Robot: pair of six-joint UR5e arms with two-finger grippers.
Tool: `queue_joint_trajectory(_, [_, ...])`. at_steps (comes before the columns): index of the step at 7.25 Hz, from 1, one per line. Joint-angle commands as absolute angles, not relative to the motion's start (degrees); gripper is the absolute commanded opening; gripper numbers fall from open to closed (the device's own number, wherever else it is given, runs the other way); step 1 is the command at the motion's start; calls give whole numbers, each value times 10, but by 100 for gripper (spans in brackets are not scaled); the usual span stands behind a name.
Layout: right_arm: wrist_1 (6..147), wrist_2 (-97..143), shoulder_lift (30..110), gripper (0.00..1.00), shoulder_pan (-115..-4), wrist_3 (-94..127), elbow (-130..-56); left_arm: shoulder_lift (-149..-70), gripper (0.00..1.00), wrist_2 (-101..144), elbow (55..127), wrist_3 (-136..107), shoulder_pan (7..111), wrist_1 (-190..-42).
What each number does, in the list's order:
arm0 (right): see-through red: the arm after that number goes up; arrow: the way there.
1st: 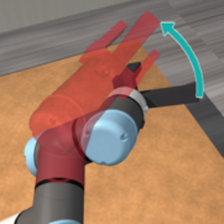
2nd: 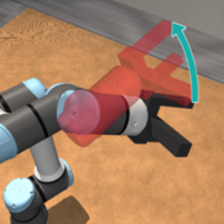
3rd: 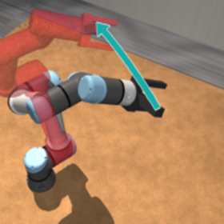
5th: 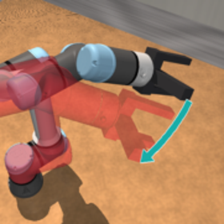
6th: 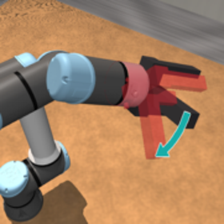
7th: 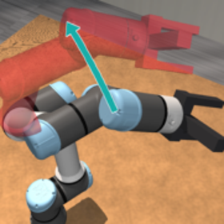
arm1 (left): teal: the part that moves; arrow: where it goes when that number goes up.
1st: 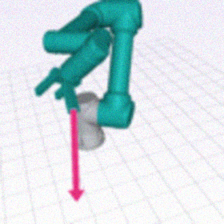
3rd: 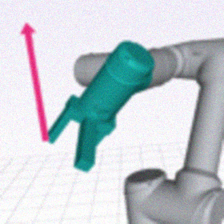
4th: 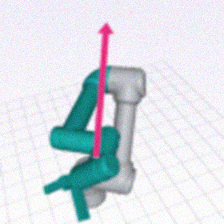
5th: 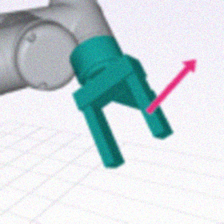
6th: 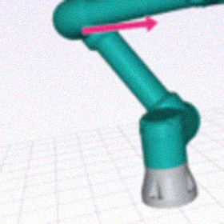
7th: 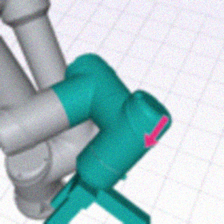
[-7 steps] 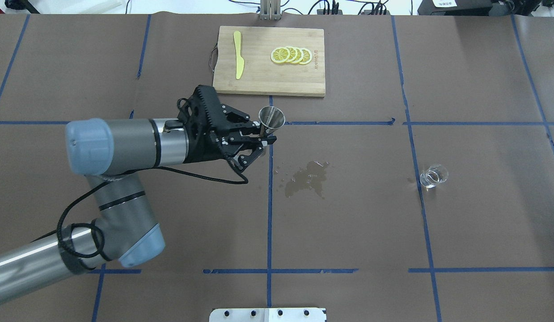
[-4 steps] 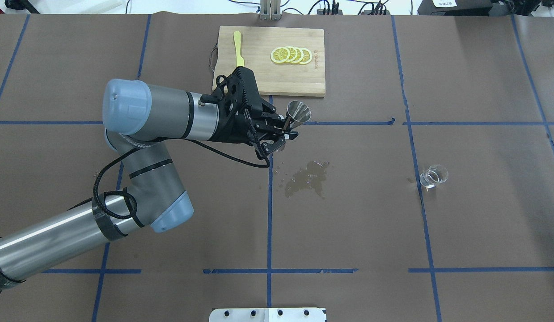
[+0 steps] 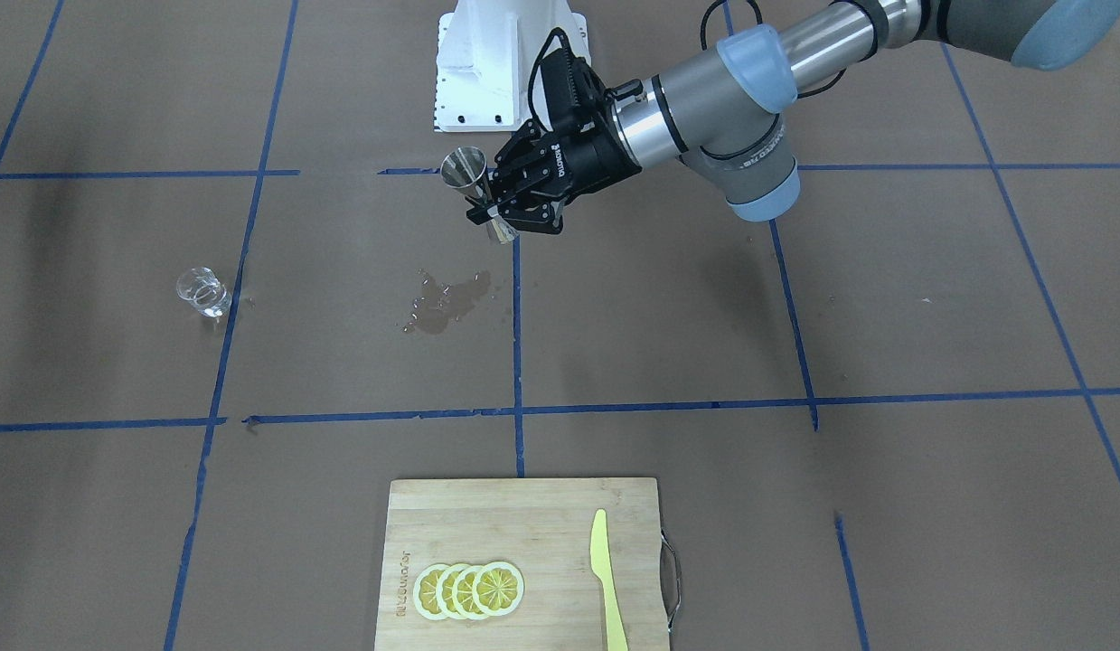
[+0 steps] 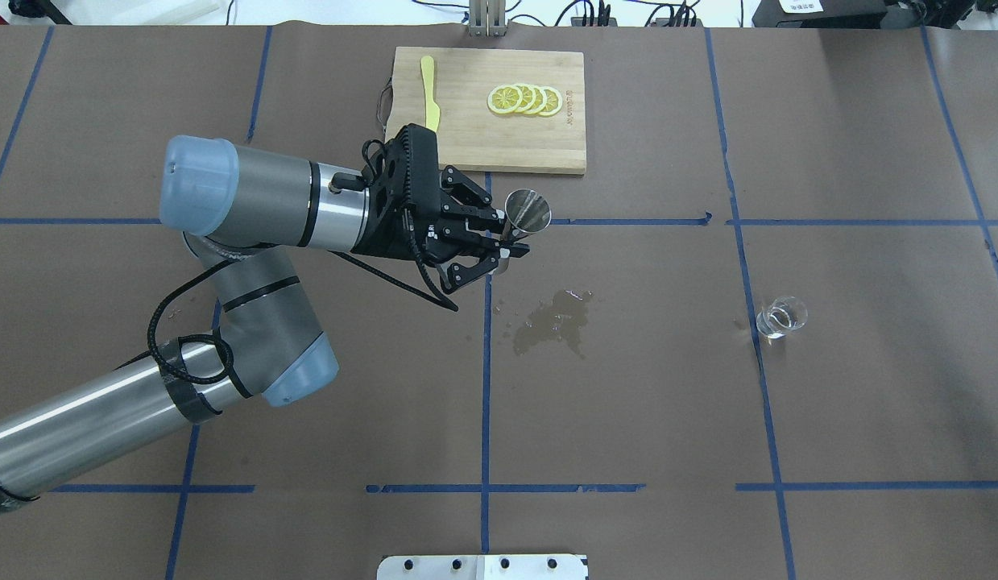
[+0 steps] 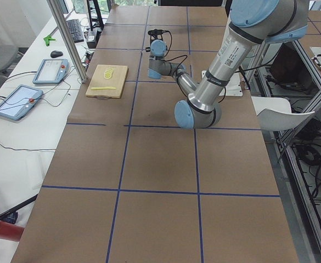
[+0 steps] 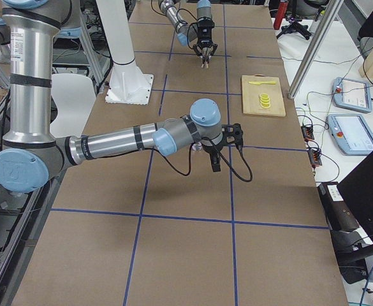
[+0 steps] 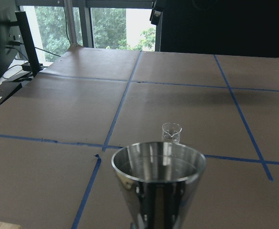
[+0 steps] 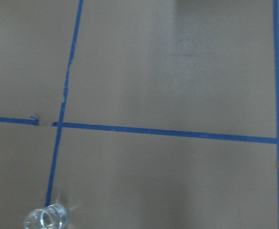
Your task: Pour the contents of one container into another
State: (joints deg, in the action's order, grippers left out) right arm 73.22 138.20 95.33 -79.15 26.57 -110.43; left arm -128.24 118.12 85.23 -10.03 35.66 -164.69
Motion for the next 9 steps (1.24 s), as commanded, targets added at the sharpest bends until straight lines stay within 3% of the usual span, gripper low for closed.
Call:
queue_joint_trajectory(1, [733,1349,959,99,-706,392,-1172,-1267,0,1177,853,-101,357,-1664])
queue_joint_trajectory(3, [732,1229,971,97,-577,559,-1235,-1267,0,1175,853,-104,357,-1661])
queue_joint_trajectory(6, [536,1065,1075,100,-456,671,-1238,-1265,0,1137,853,-123,353,-1659])
queue_joint_trajectory(9, [531,715,1073,100,-239,826,-1238,-1259,0,1129,854,-124,352,-1659])
